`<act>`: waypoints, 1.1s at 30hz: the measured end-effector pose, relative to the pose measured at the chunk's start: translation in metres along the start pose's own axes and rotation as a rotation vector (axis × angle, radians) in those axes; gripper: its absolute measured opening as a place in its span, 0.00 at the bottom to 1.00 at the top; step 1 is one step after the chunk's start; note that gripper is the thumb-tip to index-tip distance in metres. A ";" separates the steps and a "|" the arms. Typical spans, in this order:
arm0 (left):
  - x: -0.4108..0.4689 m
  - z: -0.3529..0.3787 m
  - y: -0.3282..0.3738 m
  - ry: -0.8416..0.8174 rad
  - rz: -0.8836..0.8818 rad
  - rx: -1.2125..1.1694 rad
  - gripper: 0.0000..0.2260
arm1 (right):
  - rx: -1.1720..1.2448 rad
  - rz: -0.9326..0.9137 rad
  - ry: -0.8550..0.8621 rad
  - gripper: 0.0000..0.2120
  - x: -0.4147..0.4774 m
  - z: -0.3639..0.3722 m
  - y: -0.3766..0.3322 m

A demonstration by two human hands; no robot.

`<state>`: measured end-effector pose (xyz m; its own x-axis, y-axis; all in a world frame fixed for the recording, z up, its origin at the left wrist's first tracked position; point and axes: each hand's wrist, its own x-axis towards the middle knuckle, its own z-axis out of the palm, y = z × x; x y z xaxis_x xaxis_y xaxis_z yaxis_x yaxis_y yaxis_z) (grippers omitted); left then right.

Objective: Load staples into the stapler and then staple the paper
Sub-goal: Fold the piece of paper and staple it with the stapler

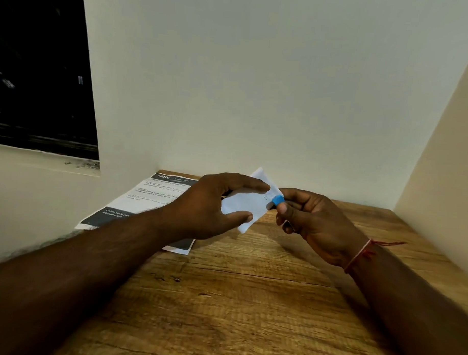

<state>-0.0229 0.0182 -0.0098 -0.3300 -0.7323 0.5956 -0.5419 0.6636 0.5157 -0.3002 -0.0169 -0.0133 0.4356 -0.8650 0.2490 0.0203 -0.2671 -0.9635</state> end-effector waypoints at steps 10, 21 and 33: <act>-0.002 -0.001 0.005 -0.037 -0.025 0.066 0.29 | -0.093 -0.036 -0.007 0.18 -0.002 0.002 0.000; -0.001 0.001 0.001 -0.011 -0.027 -0.126 0.26 | -0.112 -0.100 0.090 0.19 -0.001 0.008 -0.009; 0.000 -0.001 -0.003 0.022 -0.037 -0.104 0.25 | 0.095 0.034 -0.050 0.20 -0.002 0.017 0.003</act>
<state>-0.0202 0.0166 -0.0109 -0.2933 -0.7539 0.5879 -0.4699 0.6492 0.5982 -0.2856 -0.0092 -0.0186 0.4815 -0.8500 0.2135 0.0892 -0.1948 -0.9768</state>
